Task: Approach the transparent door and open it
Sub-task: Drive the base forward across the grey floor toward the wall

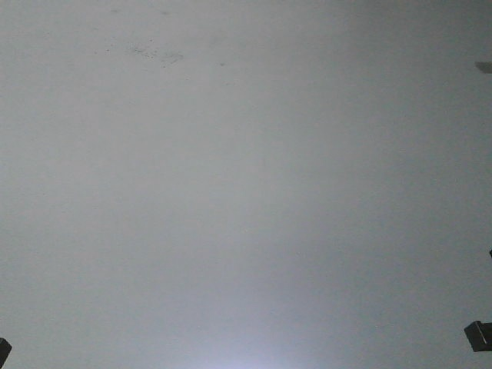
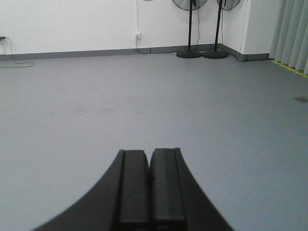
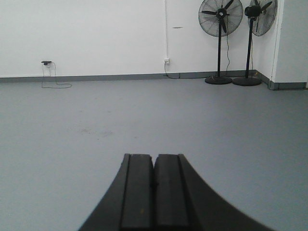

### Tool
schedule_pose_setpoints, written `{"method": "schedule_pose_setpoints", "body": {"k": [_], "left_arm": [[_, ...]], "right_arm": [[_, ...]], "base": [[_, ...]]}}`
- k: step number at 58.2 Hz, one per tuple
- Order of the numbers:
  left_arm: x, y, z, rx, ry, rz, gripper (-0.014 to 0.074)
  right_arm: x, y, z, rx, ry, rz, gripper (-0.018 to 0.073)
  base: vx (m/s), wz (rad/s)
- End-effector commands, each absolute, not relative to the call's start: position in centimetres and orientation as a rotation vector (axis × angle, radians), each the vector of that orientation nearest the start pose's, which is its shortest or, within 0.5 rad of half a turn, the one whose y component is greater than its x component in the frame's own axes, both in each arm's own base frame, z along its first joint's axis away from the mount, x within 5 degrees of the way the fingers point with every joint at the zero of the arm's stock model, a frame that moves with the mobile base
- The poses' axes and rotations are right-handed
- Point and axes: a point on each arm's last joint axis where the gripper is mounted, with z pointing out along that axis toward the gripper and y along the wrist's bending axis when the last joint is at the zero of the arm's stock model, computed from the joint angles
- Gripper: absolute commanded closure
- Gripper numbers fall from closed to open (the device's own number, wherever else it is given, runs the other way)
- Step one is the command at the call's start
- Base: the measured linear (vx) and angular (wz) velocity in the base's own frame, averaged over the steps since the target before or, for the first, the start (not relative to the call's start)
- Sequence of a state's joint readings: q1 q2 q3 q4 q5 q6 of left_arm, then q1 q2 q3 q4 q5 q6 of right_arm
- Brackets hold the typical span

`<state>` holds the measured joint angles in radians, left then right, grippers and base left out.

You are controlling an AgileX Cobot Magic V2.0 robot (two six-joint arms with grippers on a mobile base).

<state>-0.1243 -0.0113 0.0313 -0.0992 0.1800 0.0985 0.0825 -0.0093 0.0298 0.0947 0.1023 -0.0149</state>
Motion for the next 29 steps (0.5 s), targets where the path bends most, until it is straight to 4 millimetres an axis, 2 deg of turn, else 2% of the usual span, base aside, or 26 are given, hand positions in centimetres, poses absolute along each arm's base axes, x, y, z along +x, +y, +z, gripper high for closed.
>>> {"method": "schedule_pose_setpoints", "body": {"k": [1, 29], "left_arm": [[5.55, -0.83, 19.23, 0.097, 1.597, -0.125, 0.0594], [5.55, -0.83, 19.23, 0.097, 1.597, -0.125, 0.0594]], "right_arm": [[5.57, 0.46, 20.09, -0.004, 1.518, 0.124, 0.0564], [5.57, 0.46, 20.09, -0.004, 1.518, 0.124, 0.0564]], "base": [[0.00, 0.00], [0.00, 0.00]]}}
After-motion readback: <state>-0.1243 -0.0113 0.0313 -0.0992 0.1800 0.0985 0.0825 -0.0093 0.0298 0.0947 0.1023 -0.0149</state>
